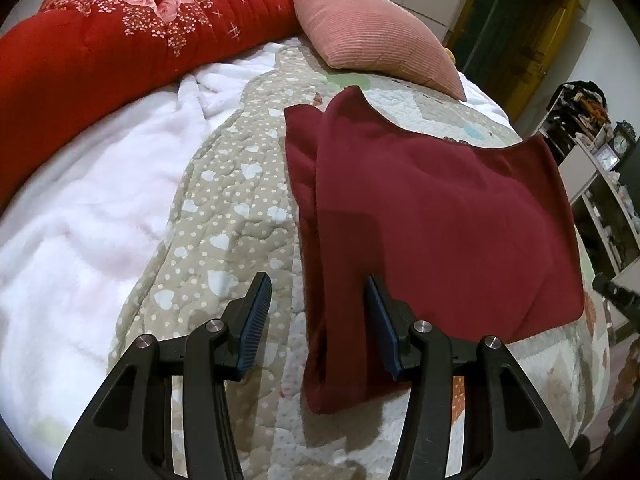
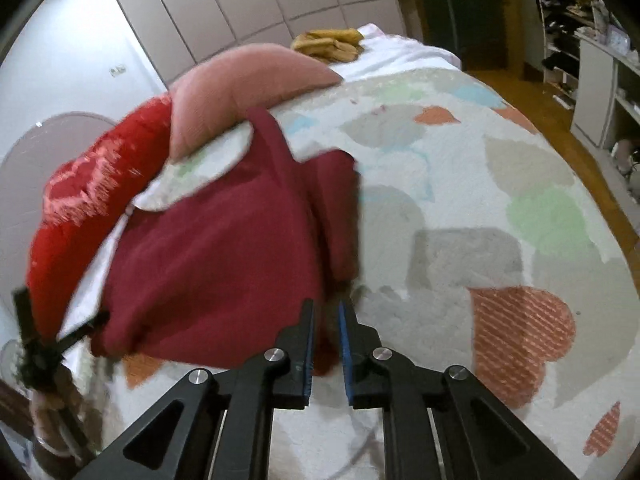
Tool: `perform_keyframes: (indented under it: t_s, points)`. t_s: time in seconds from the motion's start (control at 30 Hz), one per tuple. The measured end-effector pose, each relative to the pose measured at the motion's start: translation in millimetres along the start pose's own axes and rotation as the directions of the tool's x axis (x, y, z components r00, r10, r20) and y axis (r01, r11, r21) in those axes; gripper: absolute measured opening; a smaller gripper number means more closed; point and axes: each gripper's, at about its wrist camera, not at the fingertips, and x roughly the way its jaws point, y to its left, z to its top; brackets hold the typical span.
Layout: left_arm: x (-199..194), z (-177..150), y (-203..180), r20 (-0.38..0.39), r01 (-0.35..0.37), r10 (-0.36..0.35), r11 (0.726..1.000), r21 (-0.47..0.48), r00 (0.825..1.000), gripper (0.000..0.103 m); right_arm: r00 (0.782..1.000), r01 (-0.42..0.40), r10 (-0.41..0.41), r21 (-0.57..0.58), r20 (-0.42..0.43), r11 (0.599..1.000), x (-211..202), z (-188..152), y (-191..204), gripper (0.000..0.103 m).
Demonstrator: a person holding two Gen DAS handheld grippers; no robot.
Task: Fold small clothes
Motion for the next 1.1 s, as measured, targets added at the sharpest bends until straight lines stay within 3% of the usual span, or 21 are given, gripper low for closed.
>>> perform_keyframes:
  t_s: [0.13,0.23,0.3,0.4,0.5,0.8,0.9,0.97,1.1]
  points:
    - [-7.2,-2.8,10.2,0.009,0.036,-0.036,0.998,-0.045,0.999,0.048,0.999,-0.047,0.048,-0.076,0.016,0.996,3.1,12.1,43.5,0.011]
    - [-7.5,-7.7,21.5,0.009,0.097,-0.097,0.990,-0.098,0.995,0.048,0.989,-0.144,0.146,-0.144,0.001,0.979,15.0,19.3,86.3,0.012]
    - [-4.6,-10.0,25.2,0.002,0.126,-0.127,0.984,-0.127,0.992,0.048,0.975,-0.222,0.218,-0.206,-0.039,0.953,36.1,23.5,126.5,0.013]
    - [1.4,-13.2,29.7,-0.002,0.179,-0.182,0.969,-0.173,0.983,0.050,0.961,-0.275,0.259,-0.260,-0.096,0.925,74.5,28.7,172.5,0.013]
    - [5.5,-12.9,33.2,0.012,0.224,-0.227,0.951,-0.213,0.974,0.060,0.941,-0.332,0.298,-0.260,-0.163,0.907,120.1,37.7,206.5,0.013]
    - [23.4,-6.9,40.7,0.052,0.320,-0.318,0.910,-0.265,0.947,0.066,0.937,-0.275,0.203,-0.242,-0.284,0.931,233.3,63.3,269.6,0.016]
    - [27.4,-5.0,39.4,0.069,0.341,-0.334,0.908,-0.242,0.940,0.069,0.933,-0.266,0.177,-0.269,-0.312,0.926,231.4,66.7,283.4,0.030]
    - [28.4,-4.9,38.4,0.076,0.339,-0.330,0.911,-0.233,0.941,0.069,0.935,-0.228,0.116,-0.318,-0.334,0.920,228.2,65.8,289.6,0.040]
    - [28.8,-4.6,40.9,0.086,0.361,-0.350,0.902,-0.237,0.933,0.070,0.935,-0.185,0.042,-0.381,-0.352,0.906,226.4,62.4,301.2,0.041]
